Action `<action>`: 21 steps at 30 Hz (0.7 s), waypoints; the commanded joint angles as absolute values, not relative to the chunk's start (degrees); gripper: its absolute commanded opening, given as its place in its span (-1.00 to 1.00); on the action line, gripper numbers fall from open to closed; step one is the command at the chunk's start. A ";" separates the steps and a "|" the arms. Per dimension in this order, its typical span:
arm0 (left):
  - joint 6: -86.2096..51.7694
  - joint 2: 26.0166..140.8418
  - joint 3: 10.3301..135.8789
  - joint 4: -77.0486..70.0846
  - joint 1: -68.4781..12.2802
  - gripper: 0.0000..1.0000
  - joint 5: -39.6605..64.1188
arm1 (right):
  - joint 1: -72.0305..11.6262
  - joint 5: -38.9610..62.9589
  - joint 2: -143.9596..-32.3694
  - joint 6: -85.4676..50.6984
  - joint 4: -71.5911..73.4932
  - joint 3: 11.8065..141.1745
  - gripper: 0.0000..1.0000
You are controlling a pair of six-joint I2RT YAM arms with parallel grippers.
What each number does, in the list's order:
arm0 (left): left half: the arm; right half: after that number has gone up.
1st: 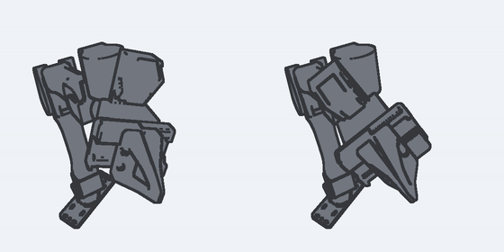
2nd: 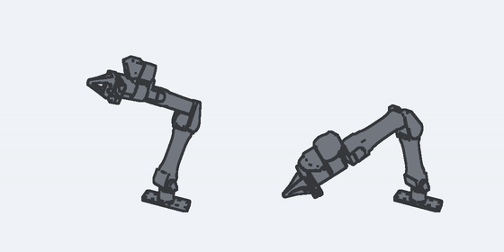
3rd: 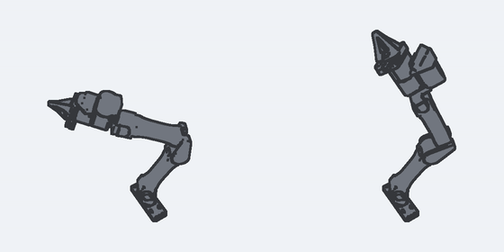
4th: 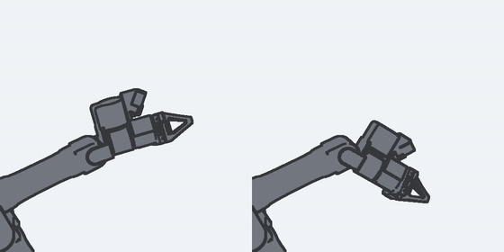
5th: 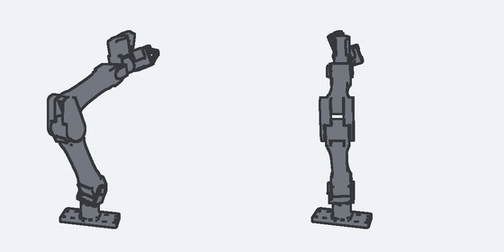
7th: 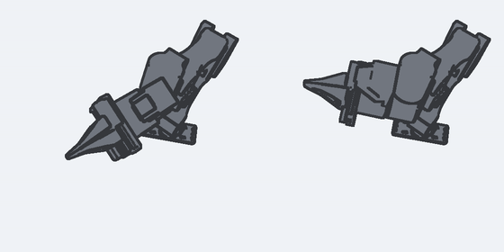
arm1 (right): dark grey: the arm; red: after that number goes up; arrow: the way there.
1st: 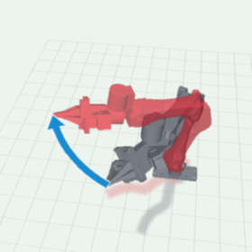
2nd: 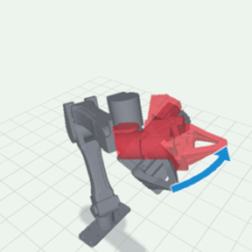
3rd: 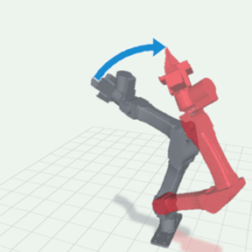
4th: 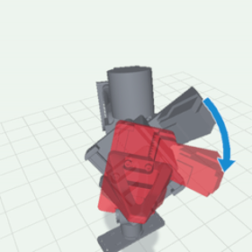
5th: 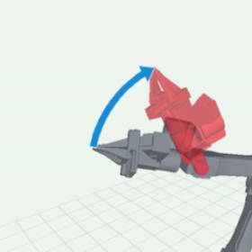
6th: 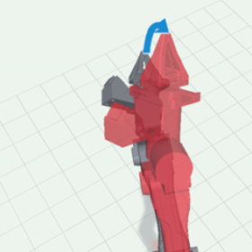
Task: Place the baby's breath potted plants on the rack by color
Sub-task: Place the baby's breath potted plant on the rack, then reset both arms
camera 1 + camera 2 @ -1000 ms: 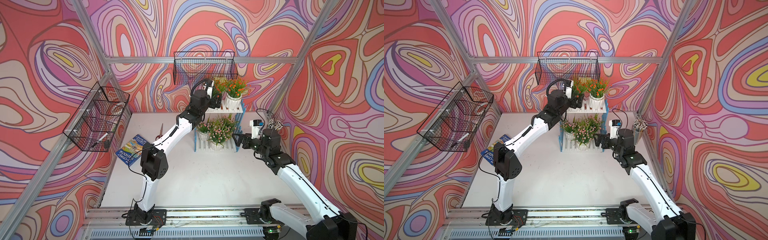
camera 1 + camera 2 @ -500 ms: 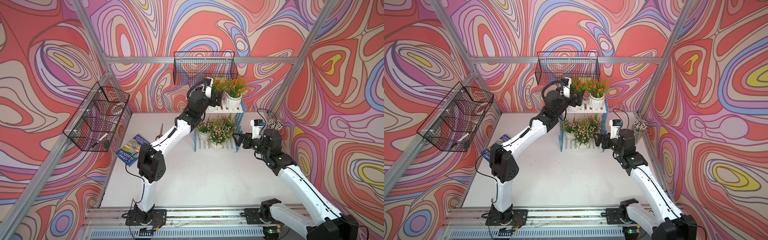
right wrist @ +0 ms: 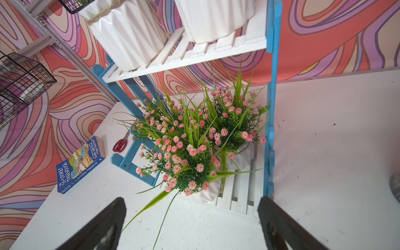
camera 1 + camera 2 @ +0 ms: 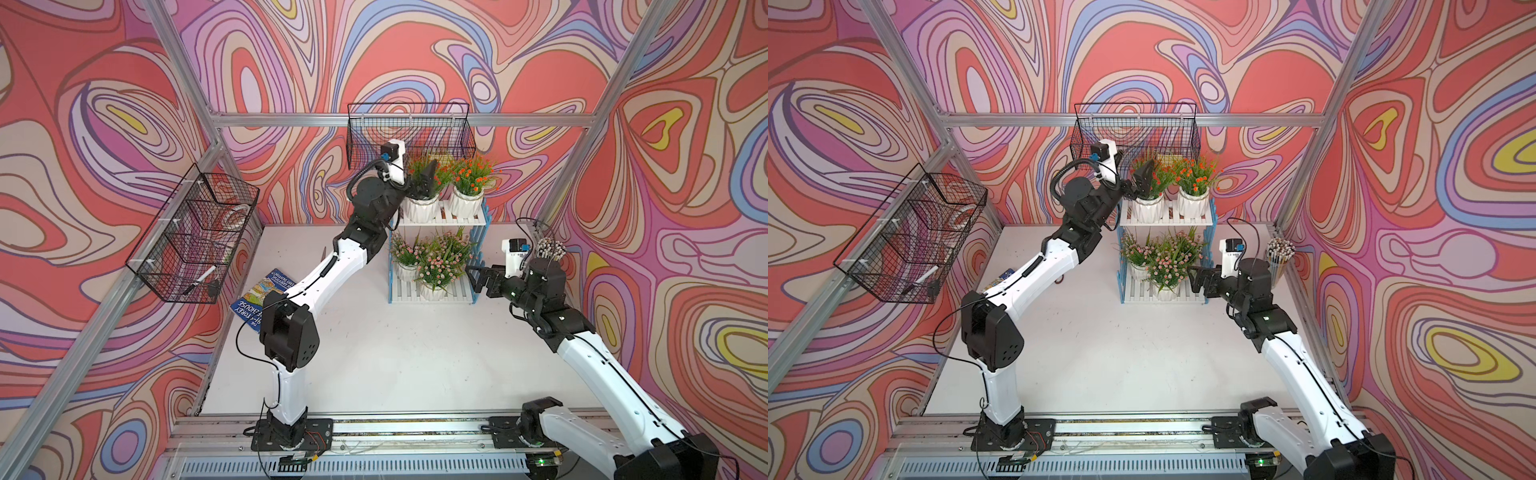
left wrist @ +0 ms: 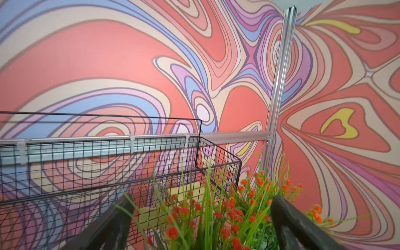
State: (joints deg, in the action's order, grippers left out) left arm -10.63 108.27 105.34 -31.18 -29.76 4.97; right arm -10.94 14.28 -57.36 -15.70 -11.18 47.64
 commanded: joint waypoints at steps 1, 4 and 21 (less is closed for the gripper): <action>-17.59 100.12 100.85 -39.06 -27.10 0.99 6.64 | -10.94 13.10 -56.37 -14.49 -11.48 49.06 0.96; -17.37 92.84 95.45 -33.12 -25.67 1.00 5.47 | -11.01 12.09 -56.56 -13.80 -12.00 50.13 0.96; -19.33 63.85 64.59 24.76 -17.03 1.00 -14.03 | -10.91 -3.31 -58.23 -10.46 -17.73 49.51 0.97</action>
